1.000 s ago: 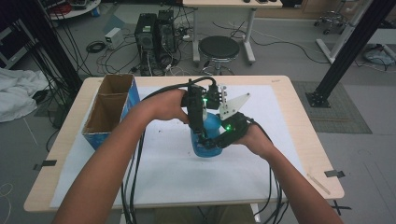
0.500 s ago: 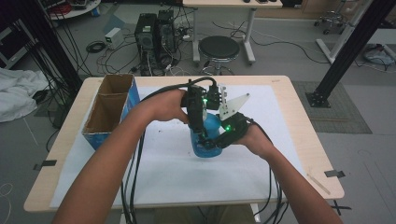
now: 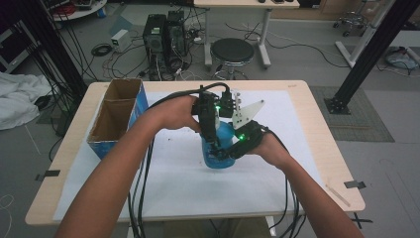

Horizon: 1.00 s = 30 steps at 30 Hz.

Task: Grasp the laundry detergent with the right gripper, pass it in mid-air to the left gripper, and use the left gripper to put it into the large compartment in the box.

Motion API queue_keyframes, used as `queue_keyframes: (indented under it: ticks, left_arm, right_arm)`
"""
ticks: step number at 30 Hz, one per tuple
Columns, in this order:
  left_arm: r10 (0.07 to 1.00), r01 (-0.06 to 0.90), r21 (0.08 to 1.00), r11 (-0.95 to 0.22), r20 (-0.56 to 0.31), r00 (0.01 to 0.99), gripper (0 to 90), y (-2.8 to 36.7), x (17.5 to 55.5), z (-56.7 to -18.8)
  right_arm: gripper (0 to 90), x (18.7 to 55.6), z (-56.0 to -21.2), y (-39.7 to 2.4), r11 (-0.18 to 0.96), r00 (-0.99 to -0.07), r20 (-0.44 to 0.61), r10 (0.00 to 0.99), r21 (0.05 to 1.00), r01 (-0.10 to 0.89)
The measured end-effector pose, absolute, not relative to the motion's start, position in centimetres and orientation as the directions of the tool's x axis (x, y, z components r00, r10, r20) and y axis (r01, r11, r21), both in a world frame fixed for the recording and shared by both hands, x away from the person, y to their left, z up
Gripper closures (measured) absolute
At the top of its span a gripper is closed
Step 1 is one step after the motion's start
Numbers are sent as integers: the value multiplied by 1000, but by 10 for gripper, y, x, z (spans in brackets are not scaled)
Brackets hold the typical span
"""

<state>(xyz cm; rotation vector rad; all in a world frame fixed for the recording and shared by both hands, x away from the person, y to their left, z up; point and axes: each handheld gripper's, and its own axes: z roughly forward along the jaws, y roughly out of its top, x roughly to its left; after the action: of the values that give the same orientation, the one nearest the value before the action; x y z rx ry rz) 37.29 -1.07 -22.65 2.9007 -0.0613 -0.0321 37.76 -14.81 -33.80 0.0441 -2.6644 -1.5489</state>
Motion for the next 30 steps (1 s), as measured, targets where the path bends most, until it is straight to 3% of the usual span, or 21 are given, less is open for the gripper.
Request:
queue_keyframes:
  ticks: [5,9,12,13,23,30]
  left_arm:
    - [-47,-41,232,-972,-23,999,377,-11,372,-225]
    - [-40,-34,234,-972,-24,999,376,-9,372,-224]
    - [-30,-24,225,-974,-22,999,376,-6,373,-224]
    - [-28,-23,221,-975,-21,999,376,-5,373,-223]
    - [34,32,234,-972,3,999,376,9,375,-215]
    - [83,75,221,-972,28,996,375,18,379,-214]
  right_arm:
    - [405,375,-335,-150,496,-998,33,-61,868,-1]
    - [238,371,-333,-154,554,-998,28,-55,833,-7]
    - [183,367,-334,-158,592,-998,32,-49,806,-3]
    - [115,366,-335,-160,598,-999,29,-33,801,3]
    - [115,371,-333,-183,680,-993,27,115,727,98]
    - [114,372,-334,-198,754,-992,15,127,648,106]
